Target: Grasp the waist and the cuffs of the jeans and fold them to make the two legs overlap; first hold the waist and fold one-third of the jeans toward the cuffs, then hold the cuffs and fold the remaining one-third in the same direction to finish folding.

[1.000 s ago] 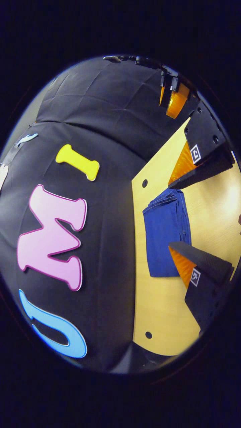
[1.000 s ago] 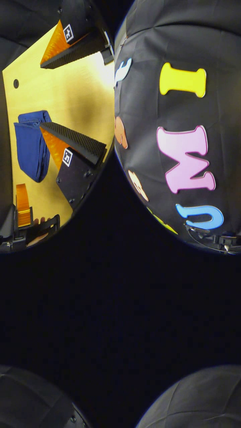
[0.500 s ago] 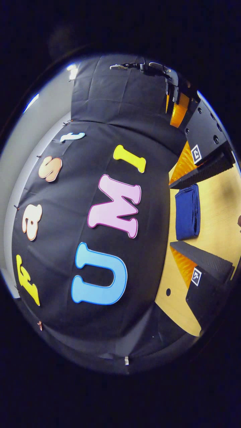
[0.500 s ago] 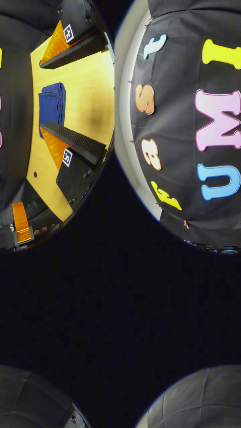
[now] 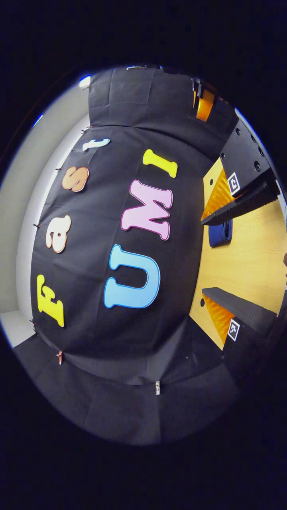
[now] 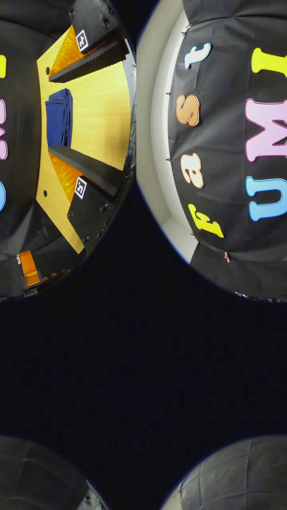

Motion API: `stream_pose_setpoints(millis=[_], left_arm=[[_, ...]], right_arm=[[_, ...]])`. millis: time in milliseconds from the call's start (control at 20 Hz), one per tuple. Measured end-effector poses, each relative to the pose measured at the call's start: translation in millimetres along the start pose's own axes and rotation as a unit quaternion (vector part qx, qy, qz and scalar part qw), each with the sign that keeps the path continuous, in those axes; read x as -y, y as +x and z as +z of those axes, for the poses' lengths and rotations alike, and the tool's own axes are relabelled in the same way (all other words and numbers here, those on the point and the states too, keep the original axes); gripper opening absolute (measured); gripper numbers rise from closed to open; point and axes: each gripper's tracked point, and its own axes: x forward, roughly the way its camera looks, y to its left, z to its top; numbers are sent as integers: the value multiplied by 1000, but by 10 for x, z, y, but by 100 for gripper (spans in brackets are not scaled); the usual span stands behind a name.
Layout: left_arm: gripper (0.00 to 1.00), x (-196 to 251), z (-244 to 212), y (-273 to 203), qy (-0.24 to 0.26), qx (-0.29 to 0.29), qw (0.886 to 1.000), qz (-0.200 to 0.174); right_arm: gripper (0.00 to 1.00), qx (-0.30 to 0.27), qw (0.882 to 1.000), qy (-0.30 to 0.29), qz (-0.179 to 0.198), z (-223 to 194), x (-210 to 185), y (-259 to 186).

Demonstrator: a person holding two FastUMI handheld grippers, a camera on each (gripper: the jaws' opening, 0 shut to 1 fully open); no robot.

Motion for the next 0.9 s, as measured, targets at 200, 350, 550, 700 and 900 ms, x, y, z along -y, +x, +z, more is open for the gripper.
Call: stream_pose_setpoints(millis=[200,350,550,700,900], left_arm=[[96,176,-304,-178,25,-31,999,9],[96,409,-260,-140,8,-26,1000,14],[96,582,-229,-54,6,-17,999,26],[96,606,-196,-45,9,-14,999,33],[96,590,-245,-51,4,-22,999,41]], right_arm=[[97,-32,998,-21,40,-215,11,-27],[97,-40,997,-23,62,-257,86,12],[97,-18,997,-9,72,-75,176,172],[97,-5,997,-6,78,21,227,244],[97,-11,996,-13,85,-30,285,233]])
